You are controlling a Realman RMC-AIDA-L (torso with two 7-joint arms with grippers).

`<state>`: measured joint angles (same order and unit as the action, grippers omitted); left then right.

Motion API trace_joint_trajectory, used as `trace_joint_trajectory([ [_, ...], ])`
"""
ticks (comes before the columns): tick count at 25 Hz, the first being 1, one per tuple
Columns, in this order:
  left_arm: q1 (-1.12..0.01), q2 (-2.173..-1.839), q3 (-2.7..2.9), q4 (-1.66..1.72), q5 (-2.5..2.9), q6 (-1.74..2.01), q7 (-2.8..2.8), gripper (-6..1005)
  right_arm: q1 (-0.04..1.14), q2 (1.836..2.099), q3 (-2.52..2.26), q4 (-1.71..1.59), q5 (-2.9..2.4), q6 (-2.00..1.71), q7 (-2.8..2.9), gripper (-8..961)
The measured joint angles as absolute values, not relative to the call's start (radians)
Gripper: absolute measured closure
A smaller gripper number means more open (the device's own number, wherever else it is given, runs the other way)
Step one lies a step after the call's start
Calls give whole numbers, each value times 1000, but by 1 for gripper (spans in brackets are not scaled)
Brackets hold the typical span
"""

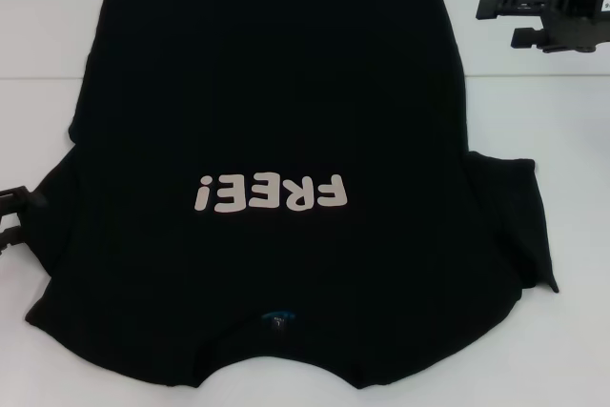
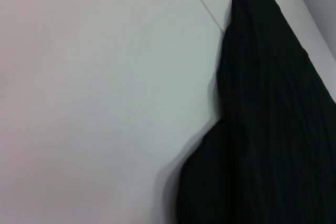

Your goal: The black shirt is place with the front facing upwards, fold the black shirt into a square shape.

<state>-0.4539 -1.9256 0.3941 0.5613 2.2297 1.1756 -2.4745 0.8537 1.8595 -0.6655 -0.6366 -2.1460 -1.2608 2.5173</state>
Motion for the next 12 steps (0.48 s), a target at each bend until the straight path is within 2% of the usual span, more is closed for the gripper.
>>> trace_joint_trajectory([
  [5,-468,-1923,396,560,2267,1168,-2480,427,851,1859,-653,-637,-2146,-1261,2517,37],
  [12,-474,-1923,404,560,2280,1162,-2482,664,850,1856,-645,-635,-2146,-1262,2517,37],
])
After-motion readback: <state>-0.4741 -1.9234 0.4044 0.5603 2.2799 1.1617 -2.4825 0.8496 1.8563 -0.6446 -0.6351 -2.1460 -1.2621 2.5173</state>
